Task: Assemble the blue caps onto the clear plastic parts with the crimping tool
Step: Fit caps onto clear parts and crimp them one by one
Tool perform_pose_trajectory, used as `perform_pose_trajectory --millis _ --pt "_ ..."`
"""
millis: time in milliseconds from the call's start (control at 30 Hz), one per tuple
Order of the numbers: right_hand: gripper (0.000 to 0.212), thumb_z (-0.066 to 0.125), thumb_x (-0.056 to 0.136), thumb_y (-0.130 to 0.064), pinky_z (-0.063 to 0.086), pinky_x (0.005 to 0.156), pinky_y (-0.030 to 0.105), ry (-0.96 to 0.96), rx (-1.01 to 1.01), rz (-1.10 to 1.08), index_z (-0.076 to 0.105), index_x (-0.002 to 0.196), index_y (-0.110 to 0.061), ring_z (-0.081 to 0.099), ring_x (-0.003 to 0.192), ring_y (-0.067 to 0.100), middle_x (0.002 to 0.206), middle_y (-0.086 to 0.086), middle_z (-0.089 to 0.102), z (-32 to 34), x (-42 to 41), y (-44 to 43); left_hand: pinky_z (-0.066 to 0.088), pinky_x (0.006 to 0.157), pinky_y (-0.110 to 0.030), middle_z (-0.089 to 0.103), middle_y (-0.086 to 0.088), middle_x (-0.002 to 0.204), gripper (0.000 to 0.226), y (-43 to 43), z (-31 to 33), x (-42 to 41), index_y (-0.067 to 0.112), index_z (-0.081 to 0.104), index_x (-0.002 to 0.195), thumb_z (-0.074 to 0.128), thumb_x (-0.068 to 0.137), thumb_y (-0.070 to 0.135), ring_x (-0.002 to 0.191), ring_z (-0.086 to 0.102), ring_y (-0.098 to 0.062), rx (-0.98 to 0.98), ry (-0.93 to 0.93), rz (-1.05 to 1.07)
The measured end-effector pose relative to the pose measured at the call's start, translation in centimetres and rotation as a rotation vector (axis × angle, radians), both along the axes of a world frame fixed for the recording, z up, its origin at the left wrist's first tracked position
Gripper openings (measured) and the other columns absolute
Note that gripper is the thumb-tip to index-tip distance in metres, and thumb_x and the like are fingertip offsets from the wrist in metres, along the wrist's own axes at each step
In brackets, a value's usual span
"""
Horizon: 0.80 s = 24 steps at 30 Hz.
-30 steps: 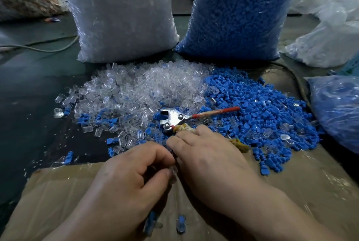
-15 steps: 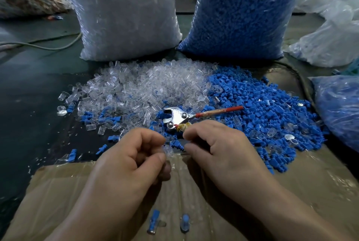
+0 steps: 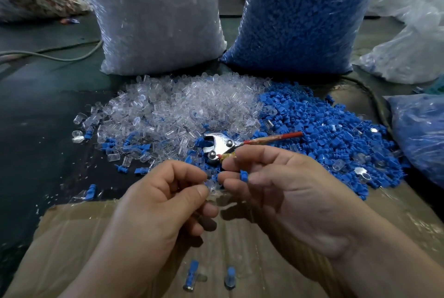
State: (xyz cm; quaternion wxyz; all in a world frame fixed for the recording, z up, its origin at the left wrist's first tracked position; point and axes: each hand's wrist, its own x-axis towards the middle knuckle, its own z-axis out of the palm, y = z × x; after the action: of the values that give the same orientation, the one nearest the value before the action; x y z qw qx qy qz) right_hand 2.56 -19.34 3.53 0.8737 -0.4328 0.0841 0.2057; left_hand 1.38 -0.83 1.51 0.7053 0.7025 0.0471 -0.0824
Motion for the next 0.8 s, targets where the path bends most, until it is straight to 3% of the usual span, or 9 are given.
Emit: perform_pose_trajectory --millis 100,200,367,533,667,733,800 --pt "0.033 0.04 0.081 0.026 0.061 0.066 0.03 -0.017 0.012 0.067 0.067 0.092 0.009 0.072 0.083 0.034 0.095 0.028 0.069 0.4 -0.4 -0.1 0.05 0.041 -0.033 0.07 -0.021 0.065 0.014 -0.1 0.0 0.0 0.026 0.072 0.077 0.071 0.076 0.012 0.044 0.058 -0.025 -0.05 0.011 0.019" --pt "0.021 0.054 0.076 0.014 0.06 0.059 0.027 0.002 0.016 0.093 0.066 0.093 0.009 0.072 0.076 0.031 0.09 0.026 0.07 0.8 -0.6 -0.1 0.049 0.039 -0.031 0.069 -0.022 0.065 0.013 -0.1 0.2 0.0 0.026 0.073 0.075 0.069 0.063 0.022 0.043 0.058 -0.025 -0.07 0.01 0.017" --pt "0.028 0.06 0.075 -0.001 0.055 0.046 0.025 -0.016 -0.066 0.056 0.061 0.102 0.006 0.068 0.059 0.025 0.079 0.021 0.067 0.7 -0.7 0.2 0.048 0.039 -0.024 0.069 -0.02 0.063 0.013 0.0 0.2 0.1 0.027 0.073 0.073 0.069 0.061 0.023 0.044 0.061 -0.025 -0.065 -0.009 0.022" --pt "0.007 0.063 0.089 -0.015 0.05 0.042 0.028 -0.21 -0.419 0.099 0.066 0.086 -0.009 0.061 0.05 0.024 0.066 0.011 0.061 0.5 -1.2 0.8 0.049 0.041 -0.025 0.069 -0.02 0.063 0.016 0.1 -0.1 0.1 0.028 0.073 0.076 0.071 0.074 0.012 0.046 0.062 -0.026 -0.034 -0.037 0.014" --pt "0.013 0.068 0.084 -0.039 0.042 0.042 0.021 -0.472 -0.886 0.111 0.066 0.081 -0.026 0.056 0.044 0.01 0.055 -0.004 0.06 0.5 -1.6 0.8 0.051 0.046 -0.028 0.072 -0.018 0.067 0.021 0.2 -0.6 -0.1 0.03 0.072 0.082 0.07 0.085 0.009 0.05 0.065 -0.027 0.048 -0.039 -0.002" --pt "0.024 0.069 0.074 -0.052 0.038 0.044 0.017 -0.547 -0.963 0.088 0.067 0.083 -0.029 0.05 0.045 0.001 0.055 -0.011 0.059 0.4 -1.6 0.7 0.051 0.047 -0.028 0.072 -0.016 0.067 0.02 0.2 -0.7 0.0 0.03 0.072 0.083 0.07 0.085 0.01 0.051 0.065 -0.025 0.07 -0.037 -0.009" --pt "0.024 0.069 0.073 -0.051 0.045 0.047 0.022 -0.537 -0.931 0.108 0.068 0.088 -0.032 0.054 0.05 0.001 0.058 -0.01 0.062 0.4 -1.8 0.8 0.051 0.047 -0.028 0.072 -0.016 0.067 0.02 0.2 -0.8 0.0 0.032 0.072 0.083 0.07 0.085 0.011 0.053 0.067 -0.025 0.075 -0.039 0.0"
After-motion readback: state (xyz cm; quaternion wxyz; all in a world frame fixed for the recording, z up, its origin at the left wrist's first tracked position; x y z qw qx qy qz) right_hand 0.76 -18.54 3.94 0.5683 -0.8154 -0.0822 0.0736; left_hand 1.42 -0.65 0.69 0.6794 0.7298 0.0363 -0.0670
